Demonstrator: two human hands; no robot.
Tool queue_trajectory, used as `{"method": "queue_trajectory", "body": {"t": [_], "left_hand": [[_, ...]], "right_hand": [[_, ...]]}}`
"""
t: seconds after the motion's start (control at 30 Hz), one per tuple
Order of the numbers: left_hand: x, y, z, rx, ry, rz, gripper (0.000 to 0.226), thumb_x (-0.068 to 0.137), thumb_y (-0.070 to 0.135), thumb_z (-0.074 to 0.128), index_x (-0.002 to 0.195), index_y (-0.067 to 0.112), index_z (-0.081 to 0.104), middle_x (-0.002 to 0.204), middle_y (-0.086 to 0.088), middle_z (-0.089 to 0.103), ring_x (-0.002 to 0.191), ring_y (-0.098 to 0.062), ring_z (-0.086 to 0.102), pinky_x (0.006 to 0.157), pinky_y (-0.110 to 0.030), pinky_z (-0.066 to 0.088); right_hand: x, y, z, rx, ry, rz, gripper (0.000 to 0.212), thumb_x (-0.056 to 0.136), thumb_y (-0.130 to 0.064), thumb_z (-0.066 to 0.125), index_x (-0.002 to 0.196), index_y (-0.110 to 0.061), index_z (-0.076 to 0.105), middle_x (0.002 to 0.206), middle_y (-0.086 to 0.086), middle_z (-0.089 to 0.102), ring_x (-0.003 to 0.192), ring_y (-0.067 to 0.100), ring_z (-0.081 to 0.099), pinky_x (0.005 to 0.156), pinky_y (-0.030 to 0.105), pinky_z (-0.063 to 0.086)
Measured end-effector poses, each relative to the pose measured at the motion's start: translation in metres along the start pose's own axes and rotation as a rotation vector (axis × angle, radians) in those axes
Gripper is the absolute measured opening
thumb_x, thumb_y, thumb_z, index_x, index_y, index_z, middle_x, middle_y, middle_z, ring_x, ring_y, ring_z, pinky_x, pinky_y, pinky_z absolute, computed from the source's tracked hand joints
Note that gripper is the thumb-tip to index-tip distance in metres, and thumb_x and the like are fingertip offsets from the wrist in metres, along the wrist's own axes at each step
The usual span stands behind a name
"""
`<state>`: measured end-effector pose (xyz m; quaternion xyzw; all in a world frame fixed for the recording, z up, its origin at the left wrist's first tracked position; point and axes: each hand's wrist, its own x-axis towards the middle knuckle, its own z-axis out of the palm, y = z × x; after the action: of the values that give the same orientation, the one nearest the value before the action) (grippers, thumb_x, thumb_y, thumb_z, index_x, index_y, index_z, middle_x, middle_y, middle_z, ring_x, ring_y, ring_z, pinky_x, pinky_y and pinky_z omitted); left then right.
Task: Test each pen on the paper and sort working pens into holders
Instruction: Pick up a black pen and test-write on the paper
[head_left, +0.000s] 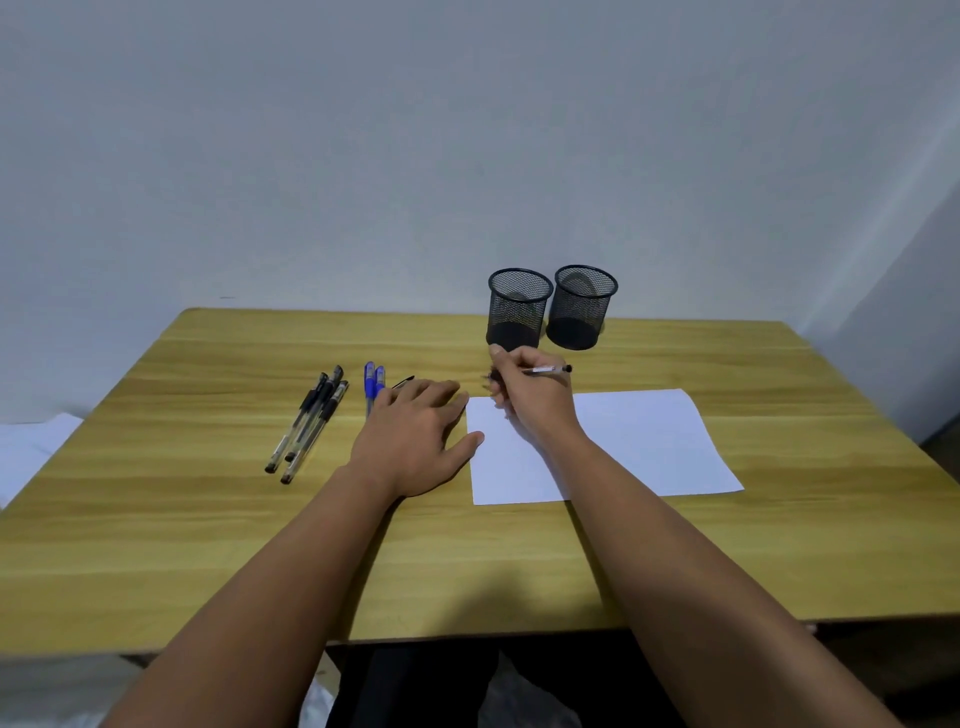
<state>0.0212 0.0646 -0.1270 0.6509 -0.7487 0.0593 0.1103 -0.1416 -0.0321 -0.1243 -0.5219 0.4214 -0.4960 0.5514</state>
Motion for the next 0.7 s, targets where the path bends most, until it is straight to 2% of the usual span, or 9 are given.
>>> {"method": "queue_trajectory", "body": {"t": [0.07,0.13,0.27,0.43,0.6,0.7], "left_hand": [[0.0005,0.0009,-0.0012,-0.003,0.000,-0.007,0.069,0.093,0.071,0.030,0.145,0.030,0.052,0.154,0.006,0.046,0.142,-0.021,0.037,0.109,-0.048,0.032],[-0.0004,0.0016,-0.0015,-0.002,0.012,-0.019,0.069,0.093,0.071,0.032,0.144,0.030,0.054,0.153,0.005,0.047,0.142,-0.021,0.038,0.109,-0.048,0.032],[-0.0022,0.0014,-0.0007,-0.011,0.027,-0.029,0.066,0.093,0.071,0.034,0.142,0.032,0.055,0.153,0.005,0.048,0.142,-0.020,0.039,0.110,-0.046,0.031],[-0.0008,0.0013,-0.0009,-0.020,0.024,-0.039,0.068,0.093,0.071,0.033,0.146,0.033,0.051,0.154,0.006,0.047,0.143,-0.019,0.038,0.112,-0.047,0.031],[-0.0010,0.0014,0.0004,-0.021,0.030,-0.041,0.068,0.092,0.072,0.032,0.144,0.034,0.053,0.152,0.006,0.049,0.141,-0.020,0.040,0.110,-0.048,0.032],[-0.0012,0.0012,0.0008,-0.026,0.034,-0.049,0.067,0.091,0.072,0.033,0.143,0.035,0.054,0.151,0.006,0.050,0.140,-0.019,0.041,0.110,-0.047,0.031]], "right_hand": [[-0.0022,0.0047,0.0015,-0.029,-0.017,-0.036,0.041,0.100,-0.037,0.071,0.067,-0.015,0.063,0.063,0.016,0.060,0.056,0.027,0.054,0.052,0.033,0.046],[-0.0035,0.0053,0.0031,-0.049,-0.039,-0.043,0.041,0.099,-0.039,0.070,0.068,-0.013,0.064,0.061,0.018,0.061,0.053,0.028,0.057,0.055,0.035,0.049],[-0.0042,0.0065,0.0036,-0.071,-0.057,-0.039,0.039,0.099,-0.026,0.074,0.065,-0.012,0.060,0.062,0.020,0.059,0.055,0.028,0.057,0.053,0.034,0.048],[-0.0027,0.0112,0.0034,-0.133,-0.040,-0.005,0.041,0.099,-0.020,0.070,0.060,-0.019,0.059,0.060,0.017,0.061,0.058,0.028,0.062,0.062,0.041,0.052],[-0.0029,0.0115,0.0021,-0.180,-0.076,-0.039,0.038,0.099,-0.020,0.070,0.067,-0.003,0.061,0.064,0.022,0.065,0.058,0.027,0.062,0.057,0.036,0.051],[-0.0031,0.0119,0.0013,-0.221,-0.094,-0.060,0.037,0.099,-0.023,0.072,0.069,-0.002,0.064,0.067,0.026,0.067,0.057,0.027,0.061,0.058,0.037,0.051]]}}
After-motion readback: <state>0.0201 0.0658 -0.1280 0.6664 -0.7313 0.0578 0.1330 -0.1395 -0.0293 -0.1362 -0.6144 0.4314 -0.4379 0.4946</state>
